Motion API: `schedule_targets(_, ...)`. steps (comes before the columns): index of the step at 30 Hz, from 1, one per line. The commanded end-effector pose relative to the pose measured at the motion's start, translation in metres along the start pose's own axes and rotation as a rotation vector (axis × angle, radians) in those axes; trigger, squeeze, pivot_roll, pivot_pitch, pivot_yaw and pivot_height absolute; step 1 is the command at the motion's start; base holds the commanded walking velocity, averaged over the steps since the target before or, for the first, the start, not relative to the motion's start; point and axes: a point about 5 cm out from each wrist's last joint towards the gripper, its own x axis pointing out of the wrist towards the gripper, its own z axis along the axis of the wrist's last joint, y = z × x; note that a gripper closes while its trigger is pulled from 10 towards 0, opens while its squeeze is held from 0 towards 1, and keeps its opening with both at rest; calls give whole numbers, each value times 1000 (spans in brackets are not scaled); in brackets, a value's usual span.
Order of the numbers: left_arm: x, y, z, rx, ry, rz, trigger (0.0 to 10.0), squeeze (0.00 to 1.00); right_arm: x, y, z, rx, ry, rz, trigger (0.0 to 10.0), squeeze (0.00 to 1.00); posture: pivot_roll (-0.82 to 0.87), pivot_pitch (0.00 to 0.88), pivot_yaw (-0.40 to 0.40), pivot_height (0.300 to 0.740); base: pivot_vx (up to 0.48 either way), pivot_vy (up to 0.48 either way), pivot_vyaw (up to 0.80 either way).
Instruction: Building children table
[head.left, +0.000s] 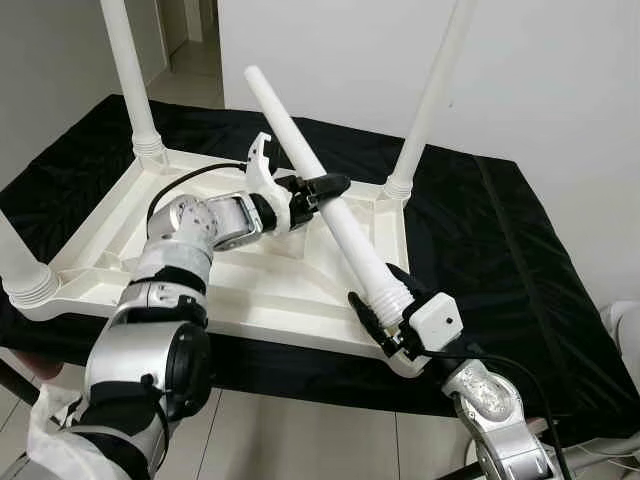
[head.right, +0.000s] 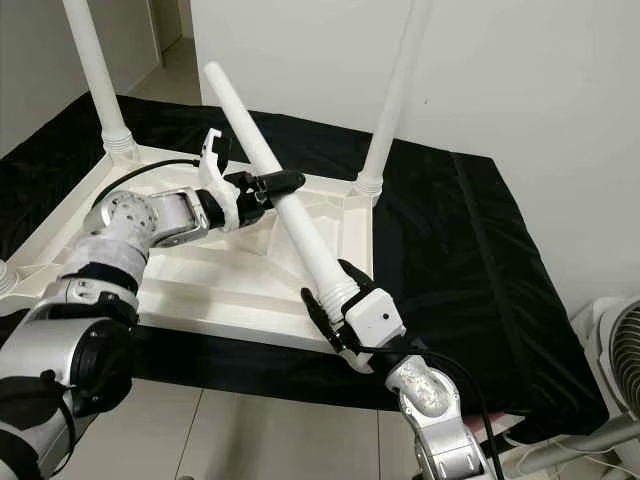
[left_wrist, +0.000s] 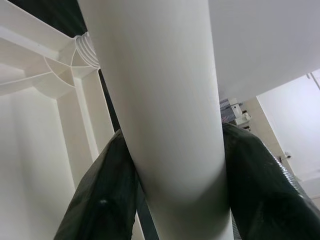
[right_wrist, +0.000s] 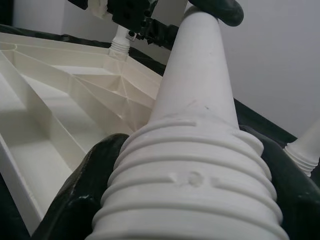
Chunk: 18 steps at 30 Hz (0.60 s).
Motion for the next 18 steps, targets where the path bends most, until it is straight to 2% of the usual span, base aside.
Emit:
schedule_targets(1, 5, -7, -2, 4, 17, -48, 0, 0, 2, 0, 1, 13, -5, 33, 10000, 1000, -83, 0, -60, 740, 0, 0, 0)
schedule_targets(4, 6, -6, 0, 0, -5, -38, 0, 0, 2, 1, 1, 50, -5, 38, 10000, 1000, -80, 0, -62, 740, 0, 0, 0)
schedule_targets(8, 4, -5, 2, 15, -17, -35, 0, 0, 4, -8, 1, 109, -7, -46, 10000, 1000, -79, 0, -66, 740, 0, 0, 0)
schedule_targets(9, 3, -4, 3, 27, -18, -30, 10000, 0, 5, -13, 0, 124, 1, -84, 10000, 1000, -77, 0, -68, 740, 0, 0, 0)
schedule_targets(12, 3, -4, 5, 40, -24, -25, 10000, 0, 6, -17, -1, 128, 10, -120, 10000, 1000, -77, 0, -68, 740, 0, 0, 0)
schedule_targets(13, 0, -7, 14, 70, -58, -19, 10000, 0, 11, -29, -4, 164, 37, -196, 10000, 0, -72, 0, -72, 740, 0, 0, 0)
schedule_targets(15, -1, -8, 17, 83, -70, -18, 10000, 0, 13, -33, -5, 174, 46, -220, 10000, 0, -72, 0, -72, 740, 0, 0, 0)
schedule_targets(16, -2, -12, 21, 120, -94, -15, 10000, 0, 16, -38, -7, 171, 94, -250, 10000, 0, -66, 0, -75, 740, 0, 0, 0)
schedule_targets(17, -3, -15, 25, 203, -117, 10, 10000, 0, 22, -42, -7, 175, 132, -275, 10000, 0, -67, 0, -79, 740, 0, 0, 0)
schedule_targets(18, -3, -15, 25, 203, -117, 10, 10000, 0, 22, -42, -7, 175, 132, -275, 10000, 0, -67, 0, -79, 740, 0, 0, 0)
